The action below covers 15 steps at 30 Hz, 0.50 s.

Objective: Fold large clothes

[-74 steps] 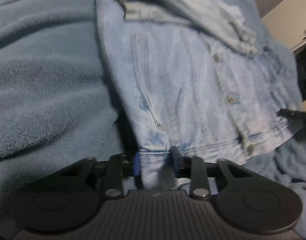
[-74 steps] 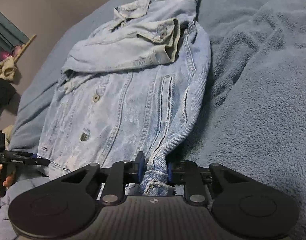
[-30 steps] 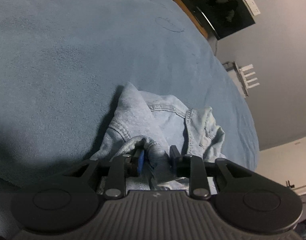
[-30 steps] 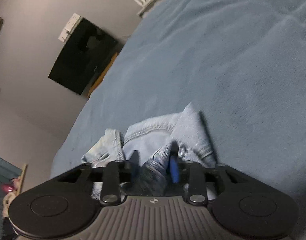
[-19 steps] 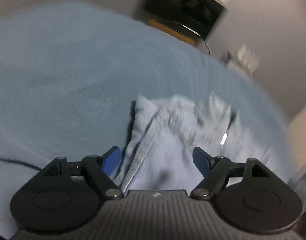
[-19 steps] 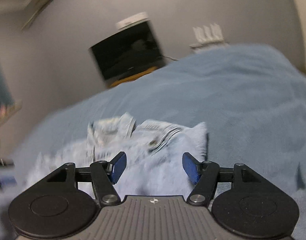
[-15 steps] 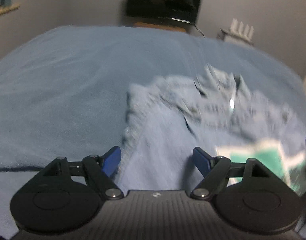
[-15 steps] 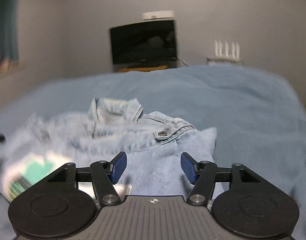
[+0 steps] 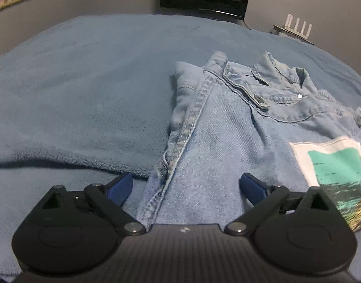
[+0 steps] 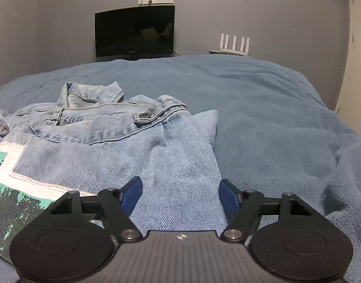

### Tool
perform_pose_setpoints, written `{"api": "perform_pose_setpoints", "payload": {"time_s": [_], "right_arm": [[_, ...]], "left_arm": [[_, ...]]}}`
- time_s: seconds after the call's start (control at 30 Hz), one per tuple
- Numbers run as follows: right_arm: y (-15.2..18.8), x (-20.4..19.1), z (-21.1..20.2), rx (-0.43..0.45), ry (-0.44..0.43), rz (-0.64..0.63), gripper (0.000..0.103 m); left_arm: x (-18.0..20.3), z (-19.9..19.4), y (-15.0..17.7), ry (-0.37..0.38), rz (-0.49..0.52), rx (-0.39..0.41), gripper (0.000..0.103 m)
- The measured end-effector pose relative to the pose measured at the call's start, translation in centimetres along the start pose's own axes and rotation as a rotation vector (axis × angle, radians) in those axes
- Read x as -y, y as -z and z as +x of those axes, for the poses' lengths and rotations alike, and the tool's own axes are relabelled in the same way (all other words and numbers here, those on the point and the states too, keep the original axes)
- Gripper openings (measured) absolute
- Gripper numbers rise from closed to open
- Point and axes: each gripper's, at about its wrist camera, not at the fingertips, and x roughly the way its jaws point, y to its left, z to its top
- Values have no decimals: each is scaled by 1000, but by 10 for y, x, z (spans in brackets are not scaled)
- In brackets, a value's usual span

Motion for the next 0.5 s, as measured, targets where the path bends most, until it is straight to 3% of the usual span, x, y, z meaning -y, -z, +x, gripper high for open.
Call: {"api": "perform_pose_setpoints", "payload": {"time_s": [0.13, 0.3, 0.5], "right_arm": [[8, 9, -5, 3, -16, 44, 74], [11, 34, -23, -27, -75, 228, 76], [20, 43, -77, 17, -85, 324, 86]], "left_arm": [[6, 1, 2, -23, 19, 18, 103], [5, -8, 4, -51, 33, 24, 103], [0, -36, 17, -75, 28, 36, 103]]}}
